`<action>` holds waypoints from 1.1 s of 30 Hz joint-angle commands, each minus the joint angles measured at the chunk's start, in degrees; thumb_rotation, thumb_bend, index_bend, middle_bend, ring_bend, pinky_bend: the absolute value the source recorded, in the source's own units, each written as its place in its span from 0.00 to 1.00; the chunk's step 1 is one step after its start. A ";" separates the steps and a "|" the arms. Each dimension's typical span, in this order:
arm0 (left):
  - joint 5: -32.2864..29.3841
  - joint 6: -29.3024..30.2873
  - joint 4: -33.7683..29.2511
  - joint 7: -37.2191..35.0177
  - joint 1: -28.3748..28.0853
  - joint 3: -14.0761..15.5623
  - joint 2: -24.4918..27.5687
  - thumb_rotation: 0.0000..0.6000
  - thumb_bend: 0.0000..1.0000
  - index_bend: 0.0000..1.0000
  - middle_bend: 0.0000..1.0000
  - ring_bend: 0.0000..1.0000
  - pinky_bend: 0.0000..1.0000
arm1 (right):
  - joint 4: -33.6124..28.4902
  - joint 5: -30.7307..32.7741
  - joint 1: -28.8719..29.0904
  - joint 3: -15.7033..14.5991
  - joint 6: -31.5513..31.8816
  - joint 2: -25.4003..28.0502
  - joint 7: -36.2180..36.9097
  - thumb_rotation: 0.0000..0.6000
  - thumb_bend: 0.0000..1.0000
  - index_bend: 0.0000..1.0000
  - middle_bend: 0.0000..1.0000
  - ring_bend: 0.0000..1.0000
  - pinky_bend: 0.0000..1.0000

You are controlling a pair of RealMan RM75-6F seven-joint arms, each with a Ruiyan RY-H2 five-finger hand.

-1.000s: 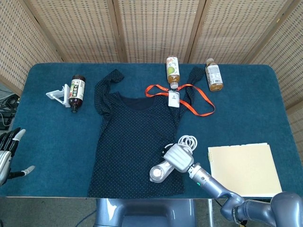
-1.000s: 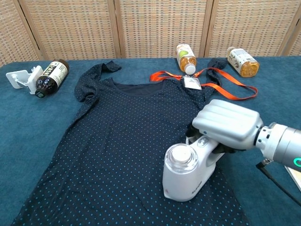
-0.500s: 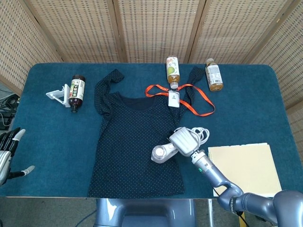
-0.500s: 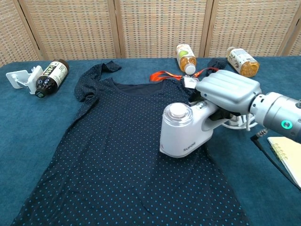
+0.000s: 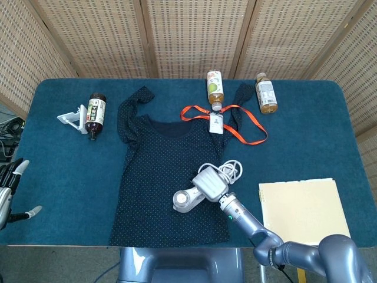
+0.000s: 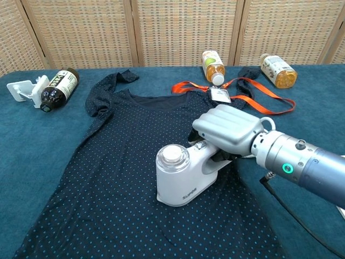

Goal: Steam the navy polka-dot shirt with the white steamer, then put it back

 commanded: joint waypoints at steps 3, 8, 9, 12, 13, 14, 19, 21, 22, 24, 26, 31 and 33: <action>-0.11 -0.22 0.29 -0.12 -0.08 -0.01 0.01 1.00 0.00 0.00 0.00 0.00 0.00 | -0.56 -1.05 0.30 -1.58 -0.74 -1.82 -0.75 1.00 1.00 0.80 0.64 0.75 1.00; -0.23 -0.48 0.56 0.02 -0.18 0.02 -0.16 1.00 0.00 0.00 0.00 0.00 0.00 | -2.49 -2.65 0.75 -2.93 -0.91 -4.22 -1.86 1.00 1.00 0.80 0.64 0.75 1.00; -0.22 -0.54 0.59 0.06 -0.21 0.03 -0.21 1.00 0.00 0.00 0.00 0.00 0.00 | -2.90 -2.91 0.84 -3.08 -0.91 -4.64 -2.16 1.00 1.00 0.80 0.64 0.75 1.00; -0.20 -0.65 0.68 0.23 -0.24 0.09 -0.33 1.00 0.00 0.00 0.00 0.00 0.00 | -3.99 -3.73 1.26 -3.46 -1.12 -5.80 -3.03 1.00 1.00 0.80 0.64 0.75 1.00; -0.20 -0.67 0.73 0.28 -0.25 0.10 -0.37 1.00 0.00 0.00 0.00 0.00 0.00 | -4.22 -3.92 1.38 -3.56 -1.25 -6.17 -3.35 1.00 1.00 0.80 0.64 0.75 1.00; -0.21 -0.67 0.76 0.31 -0.24 0.11 -0.39 1.00 0.00 0.00 0.00 0.00 0.00 | -4.28 -4.00 1.43 -3.61 -1.32 -6.39 -3.58 1.00 1.00 0.80 0.64 0.75 1.00; -0.18 -0.40 0.78 0.20 -0.10 0.12 -0.41 1.00 0.00 0.00 0.00 0.00 0.00 | -2.94 -4.35 1.38 -3.79 -1.19 -7.17 -4.51 1.00 1.00 0.80 0.64 0.75 1.00; -0.21 -0.32 0.80 0.11 -0.04 0.11 -0.38 1.00 0.00 0.00 0.00 0.00 0.00 | -1.68 -4.35 1.20 -3.68 -0.86 -6.99 -4.45 1.00 1.00 0.80 0.64 0.75 1.00; -0.21 -0.29 0.80 0.08 -0.03 0.10 -0.36 1.00 0.00 0.00 0.00 0.00 0.00 | -1.07 -4.12 1.00 -3.54 -0.70 -6.76 -4.19 1.00 1.00 0.80 0.64 0.75 1.00; -0.18 -0.29 0.86 0.03 -0.02 0.12 -0.35 1.00 0.00 0.00 0.00 0.00 0.00 | -0.04 -3.80 0.73 -3.26 -0.39 -6.30 -3.74 1.00 1.00 0.80 0.64 0.75 1.00; -0.10 -0.25 0.86 0.03 -0.03 0.13 -0.36 1.00 0.00 0.00 0.00 0.00 0.00 | 1.09 -3.54 0.48 -2.94 0.01 -5.67 -3.24 1.00 1.00 0.80 0.64 0.75 1.00; -0.15 -0.22 0.64 0.39 -0.02 0.11 -0.42 1.00 0.00 0.00 0.00 0.00 0.00 | 4.57 -1.97 -0.62 -1.59 1.24 -3.48 -0.83 1.00 1.00 0.80 0.64 0.75 1.00; -0.20 -0.28 0.54 0.65 -0.05 0.10 -0.47 1.00 0.00 0.00 0.00 0.00 0.00 | 5.66 -1.37 -0.97 -1.06 1.60 -2.72 0.18 1.00 1.00 0.80 0.64 0.75 1.00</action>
